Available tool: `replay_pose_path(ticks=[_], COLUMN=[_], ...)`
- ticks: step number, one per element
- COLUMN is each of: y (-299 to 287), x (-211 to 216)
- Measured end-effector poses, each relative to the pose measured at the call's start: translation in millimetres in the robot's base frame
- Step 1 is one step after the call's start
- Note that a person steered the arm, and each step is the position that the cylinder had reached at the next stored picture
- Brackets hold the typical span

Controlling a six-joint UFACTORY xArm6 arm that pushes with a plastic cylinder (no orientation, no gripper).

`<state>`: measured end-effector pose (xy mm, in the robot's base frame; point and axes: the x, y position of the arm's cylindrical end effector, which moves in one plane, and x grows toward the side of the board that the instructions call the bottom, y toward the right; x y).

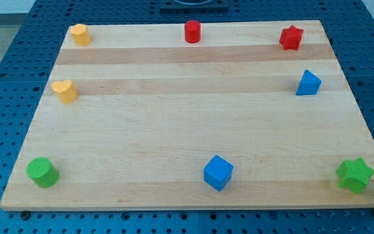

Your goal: Push the blue cube towards red star

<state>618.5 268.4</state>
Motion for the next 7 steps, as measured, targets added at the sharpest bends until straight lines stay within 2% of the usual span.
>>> replay_pose_path(ticks=[2, 4, 5, 6, 7], y=[-150.0, -263.1, -267.3, -245.2, -266.0], x=[-0.5, -0.9, -34.4, -61.5, -62.3])
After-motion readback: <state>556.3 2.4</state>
